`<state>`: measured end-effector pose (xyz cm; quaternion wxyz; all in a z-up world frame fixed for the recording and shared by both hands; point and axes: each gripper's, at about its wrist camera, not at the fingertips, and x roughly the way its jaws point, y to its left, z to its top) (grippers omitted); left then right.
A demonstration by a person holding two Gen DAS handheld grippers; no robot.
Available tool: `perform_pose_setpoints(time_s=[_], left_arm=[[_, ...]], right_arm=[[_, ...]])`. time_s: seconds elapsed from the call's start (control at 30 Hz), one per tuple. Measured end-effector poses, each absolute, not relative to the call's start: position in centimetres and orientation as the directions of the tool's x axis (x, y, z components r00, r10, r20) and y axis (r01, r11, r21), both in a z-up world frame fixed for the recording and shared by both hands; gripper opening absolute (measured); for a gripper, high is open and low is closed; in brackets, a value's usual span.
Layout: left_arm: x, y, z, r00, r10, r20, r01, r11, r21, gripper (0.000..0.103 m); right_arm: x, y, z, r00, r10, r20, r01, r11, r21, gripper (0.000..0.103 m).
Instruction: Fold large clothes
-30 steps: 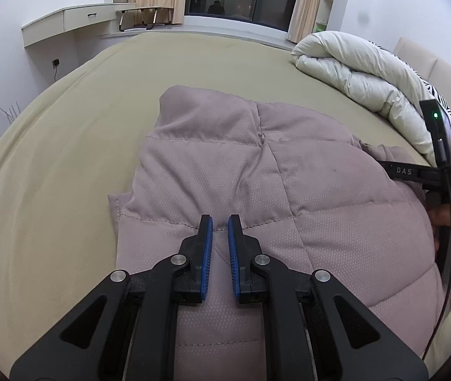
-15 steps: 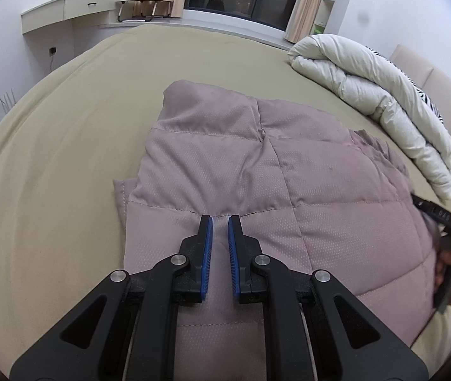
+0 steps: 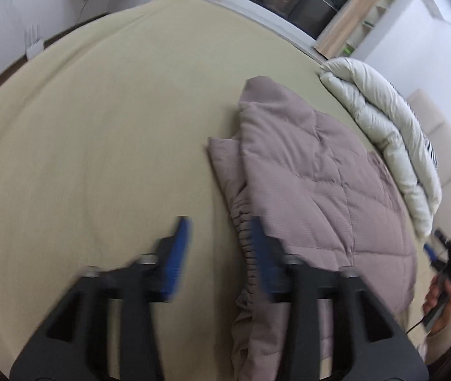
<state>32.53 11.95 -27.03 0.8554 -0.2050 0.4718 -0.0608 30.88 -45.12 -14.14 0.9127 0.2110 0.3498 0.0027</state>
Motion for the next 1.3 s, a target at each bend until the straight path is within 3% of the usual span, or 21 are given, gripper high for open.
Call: perform_pose_setpoints(time_s=[0.03,0.23,0.37,0.57,0.8,0.9,1.03,1.3], left_arm=[[32.6,12.4,-27.2,0.55,-0.3,-0.779,-0.111,0.899,-0.424,0.066],[34.3,13.1,-28.2,0.502,-0.415,-0.759,-0.131,0.831,-0.541,0.066],[34.8,14.3,-29.2,0.499,-0.53,-0.685,-0.147,0.727,-0.67,0.066],[34.1,16.1,-29.3,0.549,-0.603,-0.579,-0.131,0.622,-0.772,0.066],[35.0,15.6,-28.4,0.514,-0.642,-0.568,-0.057,0.635,-0.77,0.068],[36.0,14.0,-29.4,0.451,-0.68,-0.578,-0.045,0.63,-0.776,0.079],[37.6,12.0,-31.8,0.387,-0.679,-0.624,-0.068,0.654,-0.754,0.079],[41.2,9.1,-34.7,0.33,-0.757,-0.563,-0.082,0.572,-0.816,0.077]], right_arm=[[30.7,-46.1,-14.5,0.747,0.146,-0.649,0.159,0.908,0.387,0.103],[30.2,-51.3,-18.0,0.683,0.259,-0.683,0.234,0.808,0.541,0.103],[30.3,-53.0,-20.1,0.666,0.363,-0.652,0.228,0.733,0.641,0.103],[31.6,-53.0,-22.2,0.622,0.474,-0.623,0.197,0.675,0.711,0.103],[33.9,-51.7,-22.7,0.575,0.577,-0.58,0.125,0.639,0.759,0.098],[34.9,-50.5,-23.2,0.532,0.606,-0.592,0.114,0.641,0.759,0.098],[36.0,-49.2,-23.7,0.493,0.622,-0.609,0.104,0.653,0.751,0.098],[36.1,-48.4,-23.8,0.455,0.662,-0.596,0.057,0.646,0.761,0.094]])
